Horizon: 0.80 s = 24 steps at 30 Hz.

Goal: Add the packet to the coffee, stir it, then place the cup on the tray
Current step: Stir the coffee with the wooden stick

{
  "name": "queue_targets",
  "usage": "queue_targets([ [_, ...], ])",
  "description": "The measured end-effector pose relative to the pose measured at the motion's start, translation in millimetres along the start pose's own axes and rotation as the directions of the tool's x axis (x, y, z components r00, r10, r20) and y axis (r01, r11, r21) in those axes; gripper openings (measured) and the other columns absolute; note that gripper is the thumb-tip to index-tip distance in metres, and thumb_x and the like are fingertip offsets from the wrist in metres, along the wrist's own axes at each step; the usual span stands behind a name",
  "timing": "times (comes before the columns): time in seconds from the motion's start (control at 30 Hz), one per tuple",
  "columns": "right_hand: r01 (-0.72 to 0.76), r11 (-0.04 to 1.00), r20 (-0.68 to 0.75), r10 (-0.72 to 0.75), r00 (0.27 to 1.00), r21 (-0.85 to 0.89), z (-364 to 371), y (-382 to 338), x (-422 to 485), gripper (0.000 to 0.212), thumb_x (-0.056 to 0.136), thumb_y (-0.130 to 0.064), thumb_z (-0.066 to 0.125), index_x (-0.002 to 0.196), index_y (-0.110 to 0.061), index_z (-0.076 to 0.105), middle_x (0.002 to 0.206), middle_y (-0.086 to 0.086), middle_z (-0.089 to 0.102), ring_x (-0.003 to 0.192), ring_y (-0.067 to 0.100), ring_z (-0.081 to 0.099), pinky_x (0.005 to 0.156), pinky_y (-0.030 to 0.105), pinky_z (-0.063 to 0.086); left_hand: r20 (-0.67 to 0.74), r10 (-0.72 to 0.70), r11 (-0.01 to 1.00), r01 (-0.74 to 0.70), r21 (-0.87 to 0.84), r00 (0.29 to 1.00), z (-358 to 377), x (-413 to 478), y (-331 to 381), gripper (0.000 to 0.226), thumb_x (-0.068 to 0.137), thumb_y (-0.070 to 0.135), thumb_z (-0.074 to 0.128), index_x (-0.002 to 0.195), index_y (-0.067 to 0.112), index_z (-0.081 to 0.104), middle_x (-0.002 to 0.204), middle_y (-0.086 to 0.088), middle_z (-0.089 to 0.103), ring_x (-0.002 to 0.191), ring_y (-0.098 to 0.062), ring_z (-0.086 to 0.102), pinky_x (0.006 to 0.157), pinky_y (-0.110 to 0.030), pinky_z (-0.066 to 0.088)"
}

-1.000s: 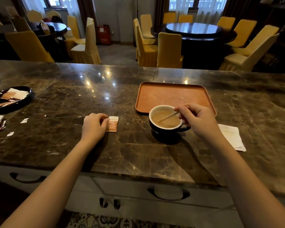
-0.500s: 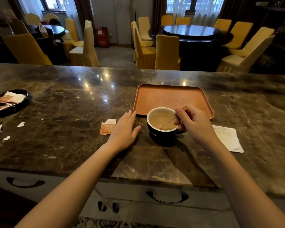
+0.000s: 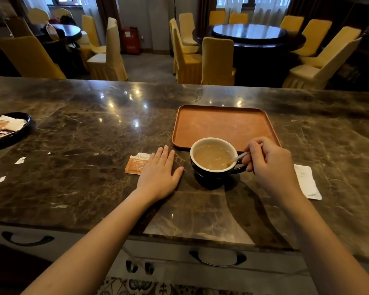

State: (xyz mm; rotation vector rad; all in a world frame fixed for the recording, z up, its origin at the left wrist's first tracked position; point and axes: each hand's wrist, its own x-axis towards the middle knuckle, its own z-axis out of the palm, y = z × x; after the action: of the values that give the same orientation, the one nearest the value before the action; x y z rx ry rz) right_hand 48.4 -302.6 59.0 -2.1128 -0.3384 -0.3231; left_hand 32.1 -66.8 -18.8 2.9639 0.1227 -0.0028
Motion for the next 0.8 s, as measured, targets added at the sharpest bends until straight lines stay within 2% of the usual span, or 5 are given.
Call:
queue_targets([
  [0.1, 0.000, 1.000, -0.056, 0.001, 0.998, 0.011, 7.9, 3.7, 1.8, 0.021, 0.095, -0.018, 0.041, 0.090, -0.011, 0.061, 0.071, 0.000, 0.064, 0.064, 0.011, 0.061, 0.058, 0.021, 0.050, -0.023, 0.003, 1.000, -0.003, -0.008, 1.000, 2.4, 0.2, -0.9, 0.066, 0.093, 0.052, 0.019, 0.147, 0.017, 0.005, 0.158, -0.006, -0.001, 0.145, -0.017, -0.005, 0.113, -0.030, -0.006],
  [0.2, -0.017, 0.999, -0.082, 0.020, 0.996, 0.038, 17.9, 4.4, 2.5, 0.021, 0.095, -0.021, 0.042, 0.090, -0.015, 0.061, 0.072, -0.001, 0.065, 0.064, 0.013, 0.062, 0.062, 0.029, 0.055, -0.035, 0.005, 1.000, -0.005, -0.006, 0.999, 3.6, -0.1, -1.0, 0.066, 0.093, 0.053, 0.019, 0.147, 0.017, 0.005, 0.158, -0.005, -0.001, 0.145, -0.016, -0.005, 0.114, -0.031, -0.005],
  [0.37, 0.012, 0.998, -0.053, -0.009, 0.999, 0.059, 27.4, 0.3, 1.6, 0.020, 0.094, -0.022, 0.043, 0.092, -0.016, 0.061, 0.073, -0.001, 0.065, 0.065, 0.013, 0.061, 0.064, 0.035, 0.057, -0.046, 0.006, 1.000, -0.006, -0.002, 0.999, 2.8, -0.6, -0.2, 0.066, 0.093, 0.053, 0.020, 0.147, 0.017, 0.005, 0.158, -0.005, -0.001, 0.145, -0.016, -0.005, 0.112, -0.029, -0.007],
  [0.67, -0.043, 0.993, 0.090, 0.033, 0.995, 0.111, 19.1, -8.5, -2.1, 0.019, 0.093, -0.021, 0.044, 0.085, -0.018, 0.061, 0.068, -0.005, 0.064, 0.063, 0.007, 0.061, 0.057, 0.014, 0.050, -0.054, 0.005, 1.000, -0.006, -0.007, 0.999, 2.1, -1.8, -0.2, 0.066, 0.093, 0.053, 0.019, 0.147, 0.017, 0.006, 0.158, -0.005, -0.001, 0.145, -0.016, -0.004, 0.114, -0.030, -0.005],
  [0.8, -0.029, 0.998, 0.097, 0.024, 0.995, 0.048, 6.4, -9.3, 0.8, 0.020, 0.094, -0.019, 0.044, 0.082, -0.018, 0.060, 0.066, -0.003, 0.062, 0.060, 0.004, 0.059, 0.052, 0.010, 0.047, -0.057, 0.005, 1.000, -0.006, -0.006, 0.998, 2.6, -0.9, 0.0, 0.066, 0.093, 0.053, 0.019, 0.147, 0.017, 0.006, 0.158, -0.005, 0.000, 0.145, -0.016, -0.004, 0.113, -0.029, -0.006],
])
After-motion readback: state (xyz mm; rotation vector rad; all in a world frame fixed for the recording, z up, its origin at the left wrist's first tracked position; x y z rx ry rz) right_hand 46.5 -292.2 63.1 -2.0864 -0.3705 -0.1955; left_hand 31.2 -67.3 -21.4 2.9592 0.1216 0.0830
